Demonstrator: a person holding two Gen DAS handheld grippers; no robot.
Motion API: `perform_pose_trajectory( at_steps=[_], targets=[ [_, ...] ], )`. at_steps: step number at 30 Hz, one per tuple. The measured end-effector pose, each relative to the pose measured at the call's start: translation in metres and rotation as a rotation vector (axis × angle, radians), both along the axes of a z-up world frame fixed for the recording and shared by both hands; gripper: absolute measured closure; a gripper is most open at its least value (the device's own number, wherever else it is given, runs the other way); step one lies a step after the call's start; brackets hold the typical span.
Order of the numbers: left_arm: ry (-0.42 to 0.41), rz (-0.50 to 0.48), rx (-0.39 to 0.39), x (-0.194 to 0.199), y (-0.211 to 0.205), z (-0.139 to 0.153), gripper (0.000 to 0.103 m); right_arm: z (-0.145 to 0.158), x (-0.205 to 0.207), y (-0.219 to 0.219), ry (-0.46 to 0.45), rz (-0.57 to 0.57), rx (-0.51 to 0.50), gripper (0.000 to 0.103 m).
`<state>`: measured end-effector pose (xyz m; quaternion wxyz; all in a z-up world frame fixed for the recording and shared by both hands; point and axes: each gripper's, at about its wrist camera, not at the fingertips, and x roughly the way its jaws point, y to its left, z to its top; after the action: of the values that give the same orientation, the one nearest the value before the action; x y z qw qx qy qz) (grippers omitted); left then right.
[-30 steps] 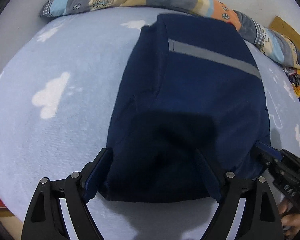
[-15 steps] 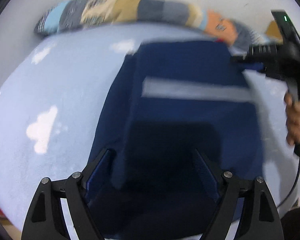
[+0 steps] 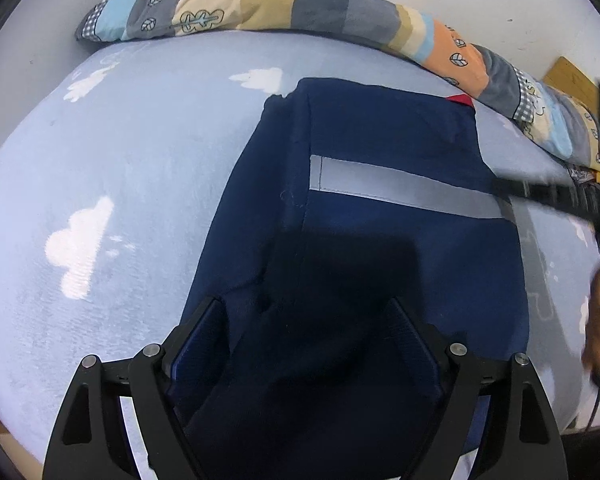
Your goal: Fold large clothes
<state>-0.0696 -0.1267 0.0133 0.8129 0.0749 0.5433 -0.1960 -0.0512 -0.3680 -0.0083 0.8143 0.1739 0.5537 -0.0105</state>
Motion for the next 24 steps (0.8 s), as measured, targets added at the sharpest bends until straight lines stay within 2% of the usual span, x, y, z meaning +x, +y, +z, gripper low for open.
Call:
perform_pose_trajectory(
  at_steps=[2,4,7,10,12,14,16,19,21,24],
  targets=[
    [0.0,-0.007,0.009,-0.003,-0.001,0.0,0.019,-0.009,-0.007,0.01,0.003,0.002,-0.054,0.069],
    [-0.002,-0.009,0.025,-0.009,-0.002,0.002,0.019,-0.016,-0.004,0.014,0.029,0.012,-0.059,0.069],
    [0.009,-0.003,0.003,-0.013,0.002,0.002,0.02,0.002,-0.014,0.013,0.02,-0.012,-0.005,0.067],
    [0.003,-0.026,-0.001,-0.017,0.005,0.003,0.02,0.028,-0.047,0.032,-0.021,0.018,-0.005,0.067],
    [-0.012,-0.048,0.002,-0.021,0.005,0.006,0.02,0.035,-0.072,0.046,-0.029,0.04,0.003,0.067],
    [-0.029,-0.066,0.019,-0.025,0.003,0.007,0.02,0.029,-0.094,0.063,-0.008,0.059,0.006,0.068],
    [-0.037,-0.08,0.041,-0.03,-0.001,0.005,0.02,0.011,-0.11,0.077,0.025,0.081,-0.019,0.069],
    [-0.044,-0.089,0.095,-0.035,-0.008,-0.005,0.019,-0.006,-0.121,0.085,-0.014,0.102,-0.054,0.068],
    [-0.054,-0.091,0.114,-0.038,-0.012,-0.009,0.018,-0.007,-0.119,0.082,-0.002,0.103,-0.037,0.068],
    [-0.067,-0.097,0.113,-0.042,-0.014,-0.005,0.019,0.008,-0.114,0.08,0.03,0.139,-0.021,0.067]
  ],
)
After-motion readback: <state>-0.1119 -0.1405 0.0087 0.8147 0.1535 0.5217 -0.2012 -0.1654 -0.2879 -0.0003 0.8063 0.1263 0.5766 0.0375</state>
